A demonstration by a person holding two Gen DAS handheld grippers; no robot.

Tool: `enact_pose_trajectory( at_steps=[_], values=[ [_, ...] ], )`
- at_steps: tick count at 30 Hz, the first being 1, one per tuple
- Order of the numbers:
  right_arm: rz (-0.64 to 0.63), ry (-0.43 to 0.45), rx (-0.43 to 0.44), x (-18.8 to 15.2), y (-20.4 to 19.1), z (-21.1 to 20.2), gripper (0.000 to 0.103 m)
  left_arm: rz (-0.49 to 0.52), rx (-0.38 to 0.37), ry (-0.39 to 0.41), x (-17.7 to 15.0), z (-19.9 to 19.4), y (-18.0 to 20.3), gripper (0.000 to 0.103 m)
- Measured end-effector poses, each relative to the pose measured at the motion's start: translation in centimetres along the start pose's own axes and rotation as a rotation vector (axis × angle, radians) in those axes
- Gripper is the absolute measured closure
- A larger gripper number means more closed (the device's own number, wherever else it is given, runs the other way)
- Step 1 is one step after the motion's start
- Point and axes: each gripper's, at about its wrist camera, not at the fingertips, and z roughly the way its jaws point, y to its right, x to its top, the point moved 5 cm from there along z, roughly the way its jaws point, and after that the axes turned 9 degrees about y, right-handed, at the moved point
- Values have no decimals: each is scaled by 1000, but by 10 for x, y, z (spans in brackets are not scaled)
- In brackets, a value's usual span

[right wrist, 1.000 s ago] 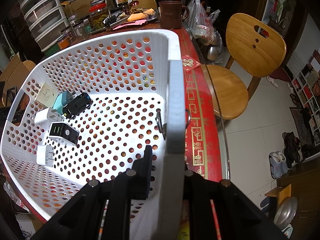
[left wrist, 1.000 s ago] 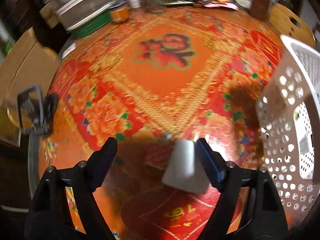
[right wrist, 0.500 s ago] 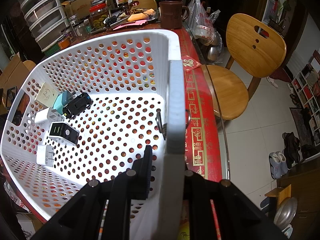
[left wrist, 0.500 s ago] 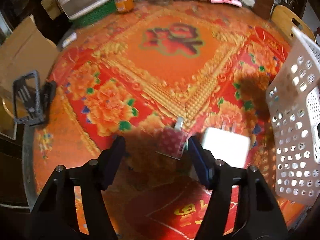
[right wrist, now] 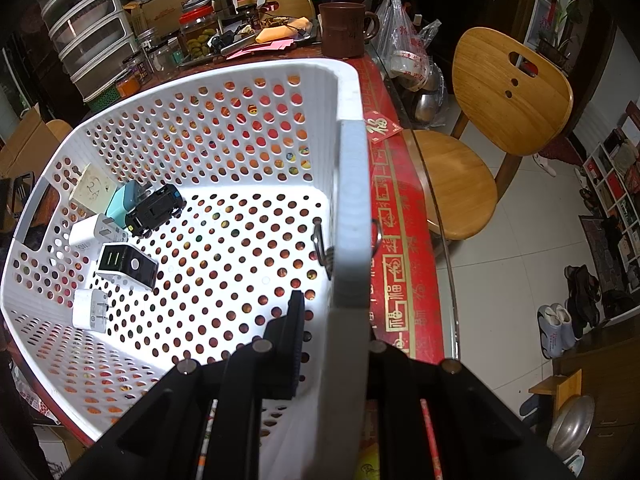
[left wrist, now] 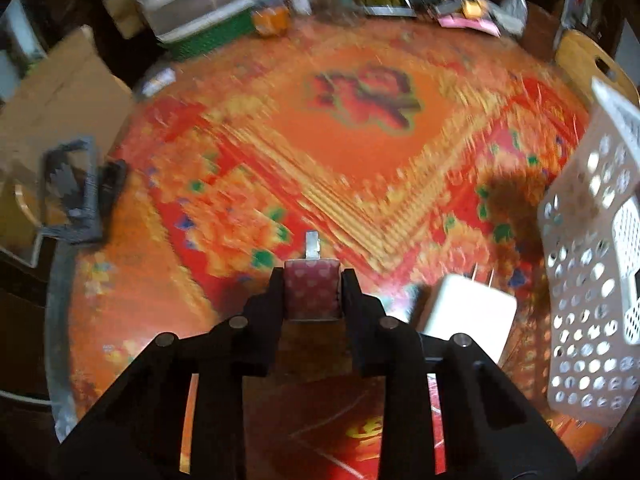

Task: Organize rigid objects
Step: 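Grasp the pink charger with the left tool and drop it into the basket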

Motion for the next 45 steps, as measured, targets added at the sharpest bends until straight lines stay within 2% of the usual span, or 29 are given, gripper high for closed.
enact_pose_trajectory(
  at_steps=[5,7,10,13,16,21,23,29,37,38,39,40,42,45],
  values=[
    [0,2,2,0,0,0,90,26,29,120,35,-58,5,78],
    [-1,3,2,0,0,0,90,67,30,174,49,-90,25,78],
    [-5,2,1,-1,1,0,90,160,15,211,66,-122,69,78],
    [-9,2,-1,-1,0,0,90,259,5,215,74,-137,119,78],
    [-9,2,-1,-1,0,0,90,338,-24,179,76,-135,168,78],
    [-9,1,-1,-1,0,0,90,442,-67,67,64,-110,235,78],
    [-9,1,-1,-1,0,0,90,478,-53,43,59,-101,253,78],
    [-10,2,-1,-1,-1,0,90,519,-39,-1,50,-78,281,78],
    [-8,2,-1,-1,-1,0,90,530,-44,-24,47,-59,286,77],
    [-9,2,-1,-1,-1,0,90,533,-51,-25,46,-59,286,75],
    [-9,2,-1,-1,-1,0,90,537,-54,-21,46,-59,286,65],
    [-8,1,-1,-1,-1,0,90,547,-51,-7,46,-61,286,49],
    [-8,1,-1,-1,-1,0,90,567,-44,41,47,-68,287,29],
    [-8,1,-2,-1,-1,-1,90,560,-55,86,48,-83,283,25]
  ],
)
